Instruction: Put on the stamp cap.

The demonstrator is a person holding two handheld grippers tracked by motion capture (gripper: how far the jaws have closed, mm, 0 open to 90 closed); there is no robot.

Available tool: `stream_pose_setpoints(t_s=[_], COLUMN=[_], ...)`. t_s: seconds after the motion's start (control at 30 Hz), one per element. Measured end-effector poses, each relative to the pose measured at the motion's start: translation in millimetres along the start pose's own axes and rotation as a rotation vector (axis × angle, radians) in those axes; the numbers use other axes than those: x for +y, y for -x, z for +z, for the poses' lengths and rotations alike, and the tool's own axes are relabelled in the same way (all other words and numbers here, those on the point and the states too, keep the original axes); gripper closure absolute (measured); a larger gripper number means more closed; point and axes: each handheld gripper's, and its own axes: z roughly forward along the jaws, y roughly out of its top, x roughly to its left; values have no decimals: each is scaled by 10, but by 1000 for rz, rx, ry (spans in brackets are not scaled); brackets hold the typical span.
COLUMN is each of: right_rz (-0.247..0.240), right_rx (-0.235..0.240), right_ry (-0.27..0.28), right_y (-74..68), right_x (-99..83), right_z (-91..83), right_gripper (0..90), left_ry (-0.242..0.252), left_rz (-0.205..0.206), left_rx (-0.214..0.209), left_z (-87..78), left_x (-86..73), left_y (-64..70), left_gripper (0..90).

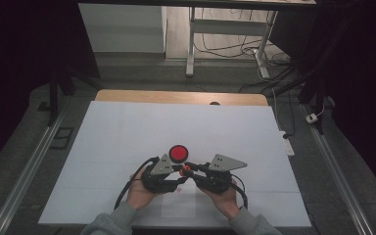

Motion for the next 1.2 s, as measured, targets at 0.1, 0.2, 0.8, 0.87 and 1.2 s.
stream_pose_setpoints(t_s=[0.1, 0.2, 0.8, 0.87, 1.2], right_rz=[2, 3, 27, 22, 24], right_rx=[-1, -1, -25, -27, -50], right_ry=[3, 4, 4, 0, 15], right_y=[3, 8, 105, 111, 157], right_x=[5, 7, 41, 43, 65], right_z=[-5, -9, -84, -90, -155], right_gripper=[724, 724, 723, 723, 722], left_ry=[1, 1, -7, -9, -12], left_rz=[-2, 0, -23, -25, -62], left_rx=[5, 14, 30, 33, 66], left_z=[-2, -13, -162, -189, -419], left_x=[0, -3, -45, -60, -230], left_y=[3, 2, -71, -83, -174], left_gripper=[509, 463, 312, 305, 289])
